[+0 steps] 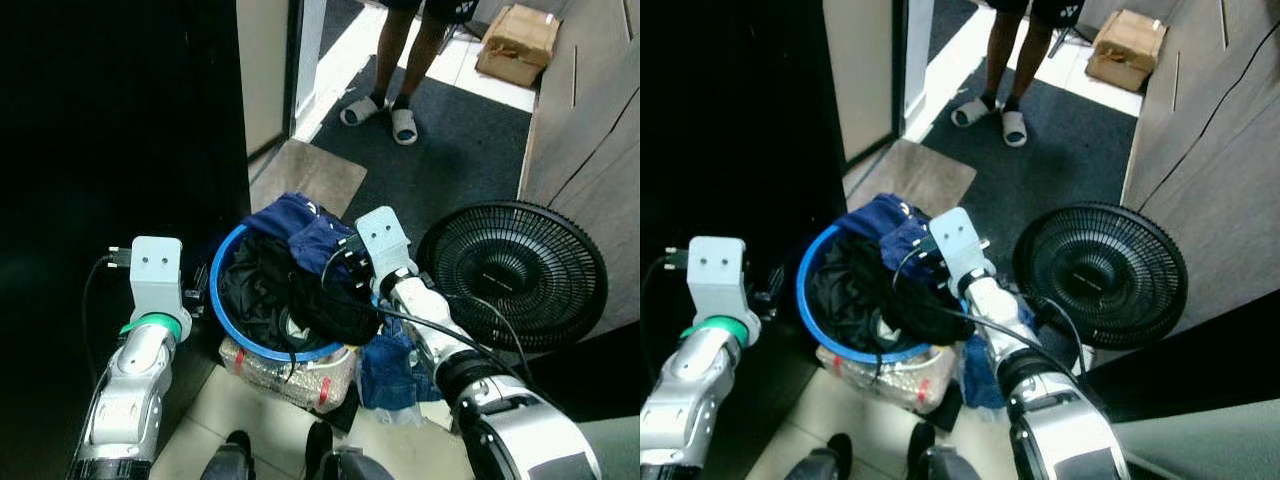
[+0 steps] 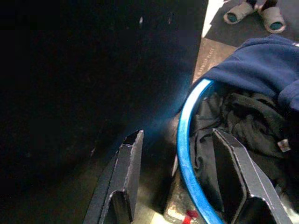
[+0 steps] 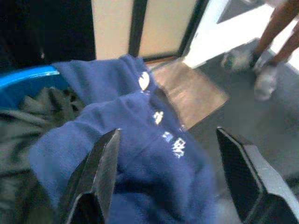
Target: Clothes washing
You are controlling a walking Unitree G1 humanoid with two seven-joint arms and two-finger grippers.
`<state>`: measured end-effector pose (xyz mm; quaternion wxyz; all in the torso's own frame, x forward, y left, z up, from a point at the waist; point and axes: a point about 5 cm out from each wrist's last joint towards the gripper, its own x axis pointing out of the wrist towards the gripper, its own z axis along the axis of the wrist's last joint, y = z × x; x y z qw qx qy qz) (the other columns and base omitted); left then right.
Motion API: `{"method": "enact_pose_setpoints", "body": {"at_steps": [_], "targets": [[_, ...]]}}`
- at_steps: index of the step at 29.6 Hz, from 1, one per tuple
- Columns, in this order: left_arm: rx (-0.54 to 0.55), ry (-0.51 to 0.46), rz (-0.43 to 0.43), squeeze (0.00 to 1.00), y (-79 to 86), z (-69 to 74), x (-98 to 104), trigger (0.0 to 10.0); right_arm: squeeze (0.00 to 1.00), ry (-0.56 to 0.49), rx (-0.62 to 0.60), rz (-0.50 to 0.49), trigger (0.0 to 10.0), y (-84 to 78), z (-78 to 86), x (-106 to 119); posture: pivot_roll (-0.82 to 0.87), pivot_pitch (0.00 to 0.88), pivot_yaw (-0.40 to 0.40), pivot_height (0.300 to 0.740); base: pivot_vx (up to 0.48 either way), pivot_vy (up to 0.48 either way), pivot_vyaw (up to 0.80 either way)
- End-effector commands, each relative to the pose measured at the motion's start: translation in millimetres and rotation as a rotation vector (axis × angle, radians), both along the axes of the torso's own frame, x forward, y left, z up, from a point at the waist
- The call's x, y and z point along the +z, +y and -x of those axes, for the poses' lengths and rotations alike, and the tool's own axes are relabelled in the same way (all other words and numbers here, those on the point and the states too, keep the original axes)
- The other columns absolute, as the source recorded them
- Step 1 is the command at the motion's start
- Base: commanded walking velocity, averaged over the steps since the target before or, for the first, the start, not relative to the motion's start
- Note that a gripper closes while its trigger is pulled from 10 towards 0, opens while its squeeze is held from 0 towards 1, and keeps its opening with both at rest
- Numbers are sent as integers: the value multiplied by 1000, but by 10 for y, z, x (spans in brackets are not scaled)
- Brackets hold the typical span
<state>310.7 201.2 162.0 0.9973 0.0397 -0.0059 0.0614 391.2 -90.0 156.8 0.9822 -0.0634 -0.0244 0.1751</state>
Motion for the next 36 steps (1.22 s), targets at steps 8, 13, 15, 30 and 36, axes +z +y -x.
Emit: {"method": "enact_pose_setpoints", "body": {"at_steps": [8,13,15,30,36], "targets": [[47,47,18,0,67,179,-102,10000,0,249,201,-390,10000,174,42,-118,276,403,-82,740,0,0,0],[48,51,20,0,62,181,-105,10000,0,278,184,-285,10000,218,91,-246,276,409,-85,740,0,0,0],[48,53,22,0,57,183,-106,10000,0,289,176,-245,10000,229,114,-302,277,412,-85,740,0,0,0],[45,82,28,0,23,235,-142,10000,0,298,104,-97,10000,172,128,-400,278,430,-81,740,0,0,0],[49,93,25,0,33,267,-165,10000,0,311,79,-106,0,183,149,-448,286,438,-81,740,0,0,0]]}}
